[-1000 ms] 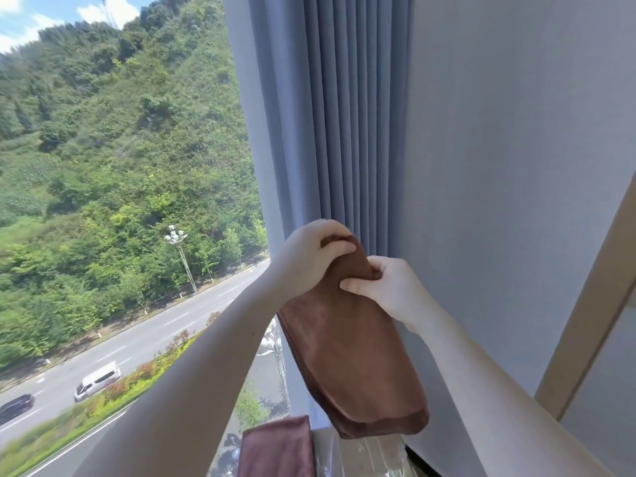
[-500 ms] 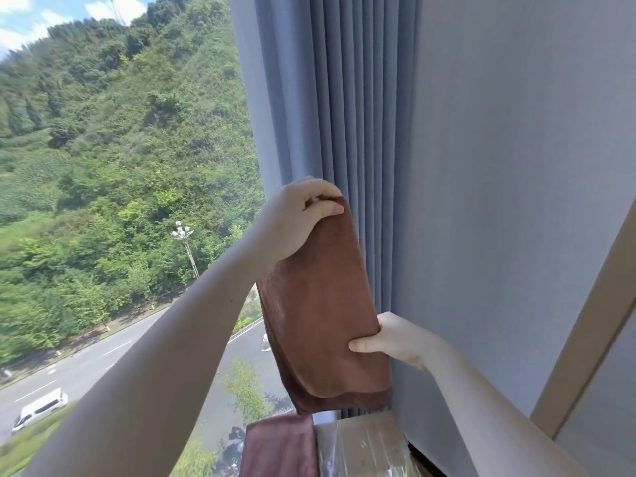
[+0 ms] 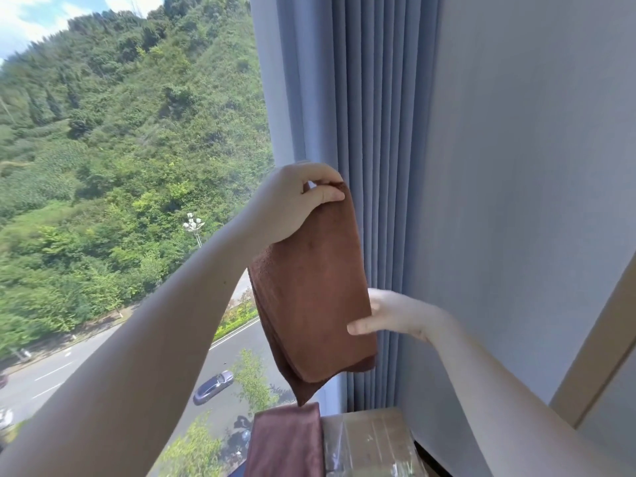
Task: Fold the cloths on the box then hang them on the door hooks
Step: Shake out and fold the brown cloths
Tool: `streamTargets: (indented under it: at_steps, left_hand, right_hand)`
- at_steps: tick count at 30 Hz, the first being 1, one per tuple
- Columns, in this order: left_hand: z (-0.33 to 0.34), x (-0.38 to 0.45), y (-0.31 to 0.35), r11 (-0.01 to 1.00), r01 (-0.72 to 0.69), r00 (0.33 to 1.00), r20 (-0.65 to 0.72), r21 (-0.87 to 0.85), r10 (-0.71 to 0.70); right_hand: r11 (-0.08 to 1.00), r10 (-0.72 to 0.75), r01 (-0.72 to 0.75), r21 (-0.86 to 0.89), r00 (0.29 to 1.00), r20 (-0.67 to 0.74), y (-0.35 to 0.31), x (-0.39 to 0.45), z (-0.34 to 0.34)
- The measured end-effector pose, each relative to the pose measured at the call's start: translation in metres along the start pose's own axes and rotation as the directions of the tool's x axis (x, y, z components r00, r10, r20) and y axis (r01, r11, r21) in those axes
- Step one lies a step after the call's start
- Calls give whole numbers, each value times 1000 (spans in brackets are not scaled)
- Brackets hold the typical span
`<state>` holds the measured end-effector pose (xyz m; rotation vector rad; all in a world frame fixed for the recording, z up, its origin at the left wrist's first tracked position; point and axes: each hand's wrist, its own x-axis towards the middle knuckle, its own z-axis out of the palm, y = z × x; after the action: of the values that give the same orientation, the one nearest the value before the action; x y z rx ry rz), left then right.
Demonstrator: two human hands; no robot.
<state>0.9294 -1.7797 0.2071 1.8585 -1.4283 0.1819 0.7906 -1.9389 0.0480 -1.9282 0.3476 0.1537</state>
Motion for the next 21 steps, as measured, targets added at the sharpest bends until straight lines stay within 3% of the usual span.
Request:
streamTargets:
  at_steps: [3,6,9,11,14,16,21]
  left_hand:
    - [11,-4,-6,1000,9,997,72,8,-9]
    - [17,-10,-14,999,50,996,76,1,-50]
    - [14,-23,-26,984,159,986,71,-77,-154]
    - [7,-35,-40,949,305,933,224,-79,-281]
    - [1,-51,-60,911,342,790,454,231,-412]
    - [0,-58,-68,898,348,794,425,268,-435]
    - [-4,-65,-75,915,385,855,326,119,-403]
  right_hand:
    - [962,-218,241,131,961,-170,-44,-5,0]
    - [900,-290,384,206,880,-377,-70,-4,7]
    - [898,-286,403,177,840,-461,-76,1,14]
    - [909,-263,387,156,822,-505,-73,1,16]
    - [925,-222,353,141,802,-554,-65,1,17]
    - [929,-199,339,148,795,-573,-57,2,18]
    - [924,-176,331,191,812,-556,-45,1,25]
